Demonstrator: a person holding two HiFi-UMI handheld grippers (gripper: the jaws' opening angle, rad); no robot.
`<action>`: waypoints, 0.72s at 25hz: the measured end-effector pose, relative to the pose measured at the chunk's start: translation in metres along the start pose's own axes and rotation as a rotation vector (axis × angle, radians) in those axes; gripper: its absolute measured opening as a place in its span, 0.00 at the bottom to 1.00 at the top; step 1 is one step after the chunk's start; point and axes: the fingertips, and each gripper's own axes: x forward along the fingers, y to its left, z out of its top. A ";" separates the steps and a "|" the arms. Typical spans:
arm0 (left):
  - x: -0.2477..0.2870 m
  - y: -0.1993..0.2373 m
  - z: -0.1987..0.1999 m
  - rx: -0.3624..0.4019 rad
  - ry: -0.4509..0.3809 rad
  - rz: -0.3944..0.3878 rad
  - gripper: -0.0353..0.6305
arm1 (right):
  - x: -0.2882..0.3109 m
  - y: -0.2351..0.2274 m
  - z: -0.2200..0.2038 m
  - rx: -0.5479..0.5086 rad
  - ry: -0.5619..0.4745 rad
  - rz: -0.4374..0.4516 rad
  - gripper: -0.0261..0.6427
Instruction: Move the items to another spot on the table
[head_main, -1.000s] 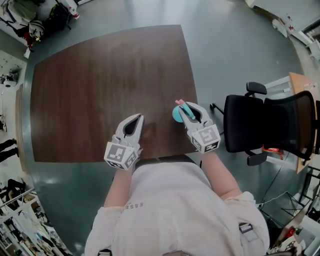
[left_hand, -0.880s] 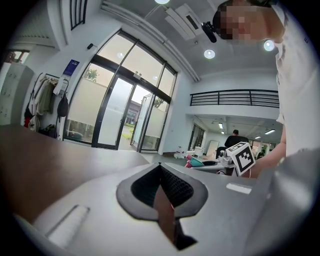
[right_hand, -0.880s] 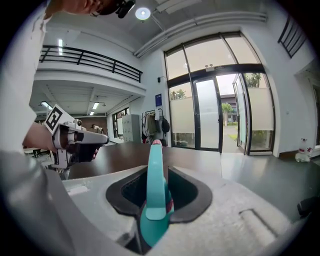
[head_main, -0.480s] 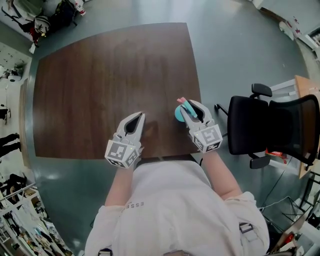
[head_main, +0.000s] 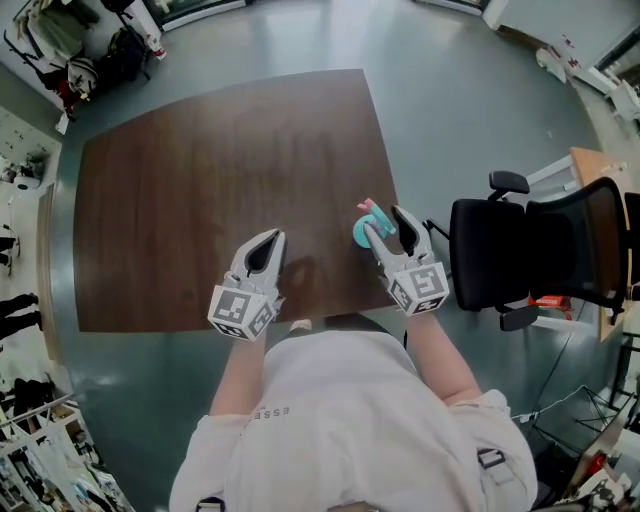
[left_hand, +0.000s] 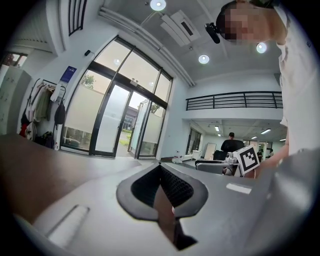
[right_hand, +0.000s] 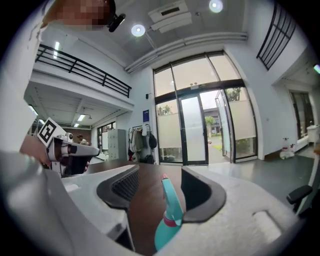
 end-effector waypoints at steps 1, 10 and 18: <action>-0.004 0.000 0.003 0.002 -0.003 -0.013 0.08 | -0.007 -0.001 0.005 -0.004 -0.014 -0.041 0.37; -0.061 0.006 0.006 0.012 0.010 -0.120 0.08 | -0.054 0.053 0.013 -0.053 -0.035 -0.190 0.03; -0.107 -0.001 -0.003 0.029 0.015 -0.150 0.08 | -0.080 0.113 -0.007 -0.013 -0.013 -0.175 0.03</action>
